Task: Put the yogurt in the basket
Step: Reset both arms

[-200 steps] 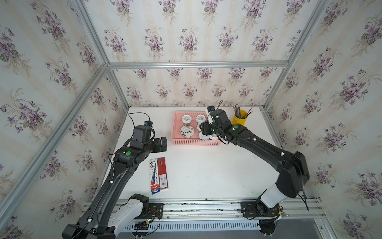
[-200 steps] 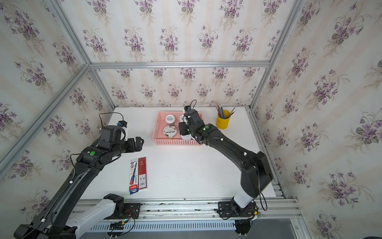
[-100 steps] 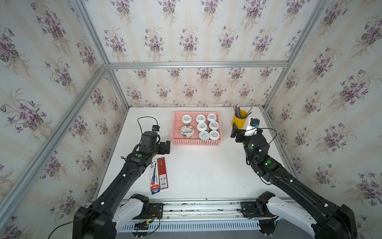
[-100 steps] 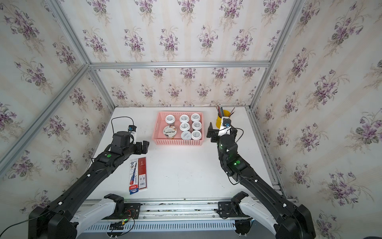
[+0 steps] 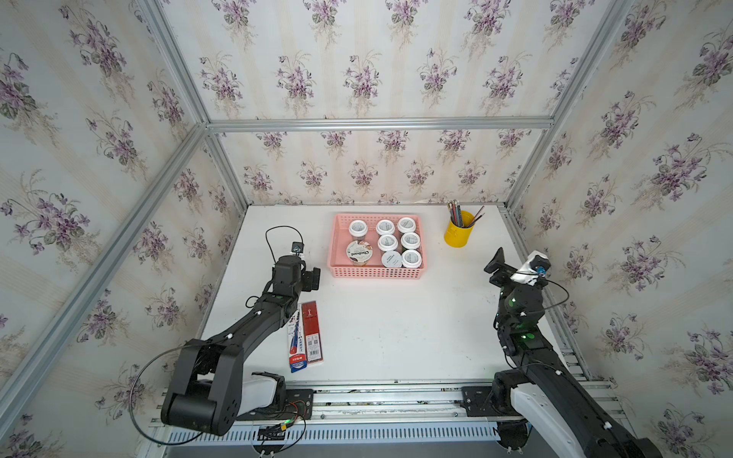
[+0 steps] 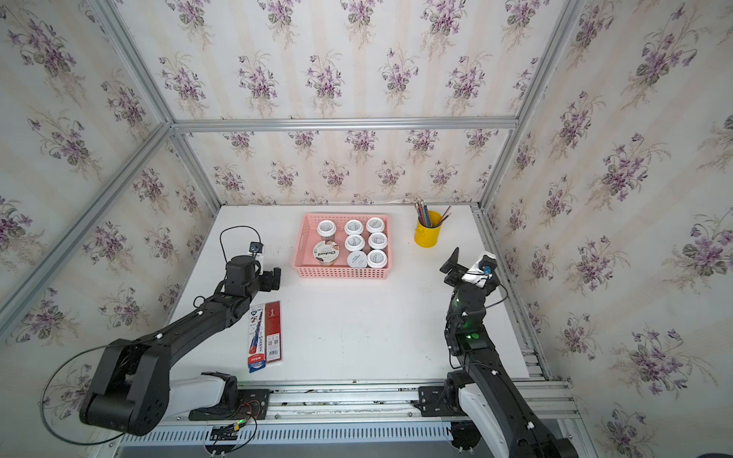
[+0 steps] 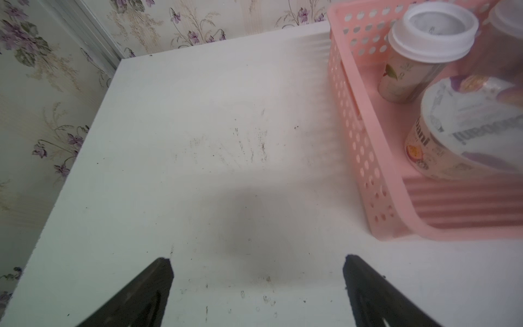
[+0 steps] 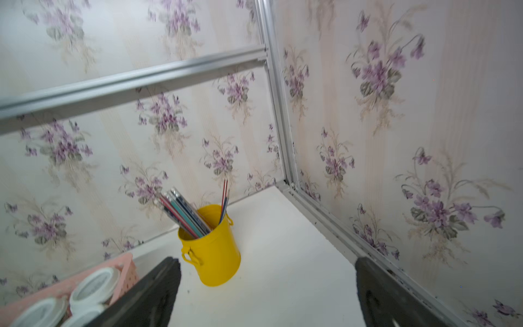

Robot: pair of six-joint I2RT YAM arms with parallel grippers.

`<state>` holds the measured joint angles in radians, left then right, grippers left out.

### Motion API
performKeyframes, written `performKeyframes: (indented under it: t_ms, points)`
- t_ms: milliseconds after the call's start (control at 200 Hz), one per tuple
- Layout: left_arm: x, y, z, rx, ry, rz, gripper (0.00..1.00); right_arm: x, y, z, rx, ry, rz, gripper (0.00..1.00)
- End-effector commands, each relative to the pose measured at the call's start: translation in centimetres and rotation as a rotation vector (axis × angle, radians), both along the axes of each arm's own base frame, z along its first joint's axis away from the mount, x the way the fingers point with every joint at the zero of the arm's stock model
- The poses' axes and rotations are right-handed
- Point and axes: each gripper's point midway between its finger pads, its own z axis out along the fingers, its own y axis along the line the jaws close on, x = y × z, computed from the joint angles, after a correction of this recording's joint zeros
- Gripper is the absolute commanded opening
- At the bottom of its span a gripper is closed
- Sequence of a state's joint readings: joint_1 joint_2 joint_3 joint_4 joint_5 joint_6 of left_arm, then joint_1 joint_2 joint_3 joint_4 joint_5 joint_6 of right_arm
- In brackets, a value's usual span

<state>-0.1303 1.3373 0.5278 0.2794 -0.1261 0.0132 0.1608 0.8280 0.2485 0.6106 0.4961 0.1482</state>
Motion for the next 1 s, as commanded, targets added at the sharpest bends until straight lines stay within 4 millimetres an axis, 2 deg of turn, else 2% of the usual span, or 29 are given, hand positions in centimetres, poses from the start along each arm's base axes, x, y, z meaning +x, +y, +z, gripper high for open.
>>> performKeyframes:
  t_ms: [0, 55, 75, 100, 170, 225, 325, 405, 554, 659, 694, 994]
  points:
    - [2.4, 0.4, 2.0, 0.014, -0.123, -0.048, 0.99, 0.5, 0.2, -3.3, 0.015, 0.019, 0.011, 1.0]
    - [2.9, 0.9, 2.2, 0.011, -0.161, -0.042, 0.99, 0.2, -0.4, -5.6, 0.006, 0.048, -0.028, 1.0]
    - [3.0, 1.6, 1.0, -0.001, -0.137, -0.013, 0.99, 0.3, -0.3, -6.2, 0.005, 0.052, -0.017, 1.0]
    - [2.9, 2.2, 0.6, -0.024, -0.145, 0.011, 0.99, 0.3, 0.1, -6.6, 0.0, 0.051, 0.008, 1.0]
    - [2.5, 3.2, -0.3, -0.045, -0.186, 0.048, 0.99, 0.8, 1.1, -6.1, -0.017, 0.013, 0.064, 1.0]
    - [2.5, 3.1, -0.5, -0.046, -0.171, 0.048, 0.99, 1.1, 1.3, -5.4, -0.068, -0.02, 0.078, 1.0]
    - [2.6, 3.1, -0.5, -0.046, -0.175, 0.049, 0.99, 2.7, 1.4, -5.3, -0.127, -0.021, 0.076, 1.0]
    - [2.6, 3.2, -0.5, -0.047, -0.174, 0.051, 0.99, 4.2, 2.7, -7.1, -0.158, 0.021, 0.144, 0.98]
    - [2.7, 3.2, -0.4, -0.048, -0.174, 0.049, 0.99, 5.9, 1.8, -8.9, -0.09, 0.108, 0.166, 0.98]
    - [2.7, 3.2, -0.5, -0.025, -0.17, 0.063, 0.99, 5.9, 1.7, -8.8, -0.084, 0.102, 0.172, 0.94]
    - [2.7, 3.2, -0.5, -0.026, -0.167, 0.065, 0.99, 5.9, 1.7, -8.7, -0.085, 0.1, 0.171, 1.0]
    - [2.7, 3.3, -0.6, -0.038, -0.164, 0.065, 0.99, 5.6, 1.9, -8.5, -0.092, 0.088, 0.179, 1.0]
